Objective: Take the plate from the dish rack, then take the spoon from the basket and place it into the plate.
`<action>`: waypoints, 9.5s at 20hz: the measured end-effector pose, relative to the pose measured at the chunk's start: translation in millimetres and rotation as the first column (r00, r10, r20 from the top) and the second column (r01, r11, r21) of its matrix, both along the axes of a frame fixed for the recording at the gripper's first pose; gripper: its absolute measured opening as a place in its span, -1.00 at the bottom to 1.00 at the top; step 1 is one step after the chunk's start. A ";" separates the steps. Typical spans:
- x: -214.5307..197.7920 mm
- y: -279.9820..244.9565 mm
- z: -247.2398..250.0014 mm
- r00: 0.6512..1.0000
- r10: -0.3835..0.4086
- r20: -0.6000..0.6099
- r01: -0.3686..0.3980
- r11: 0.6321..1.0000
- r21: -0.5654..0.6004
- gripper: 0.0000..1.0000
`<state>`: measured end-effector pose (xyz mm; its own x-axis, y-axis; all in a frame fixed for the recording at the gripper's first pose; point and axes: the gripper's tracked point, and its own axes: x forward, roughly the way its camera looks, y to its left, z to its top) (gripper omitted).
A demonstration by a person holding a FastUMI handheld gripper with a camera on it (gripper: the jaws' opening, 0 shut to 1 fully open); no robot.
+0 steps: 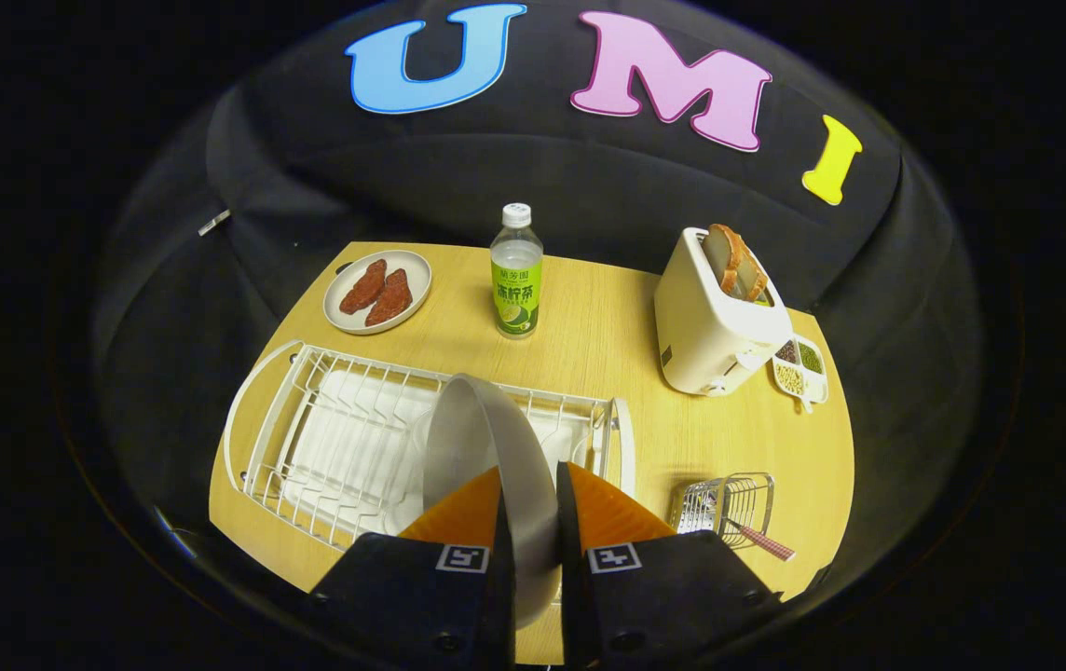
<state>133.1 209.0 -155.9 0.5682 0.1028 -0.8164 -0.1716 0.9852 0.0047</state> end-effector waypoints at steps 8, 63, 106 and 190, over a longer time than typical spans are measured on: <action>-25.4 -23.6 60.5 0.997 0.042 0.059 -0.055 0.973 0.225 -0.53; -103.3 -281.6 -60.9 0.896 0.250 0.368 -0.366 0.883 0.293 0.97; -27.7 -216.4 -81.9 0.829 0.316 0.461 -0.443 0.874 0.197 -0.57; -191.2 -242.2 235.8 0.621 -0.191 0.760 0.048 0.977 0.207 0.98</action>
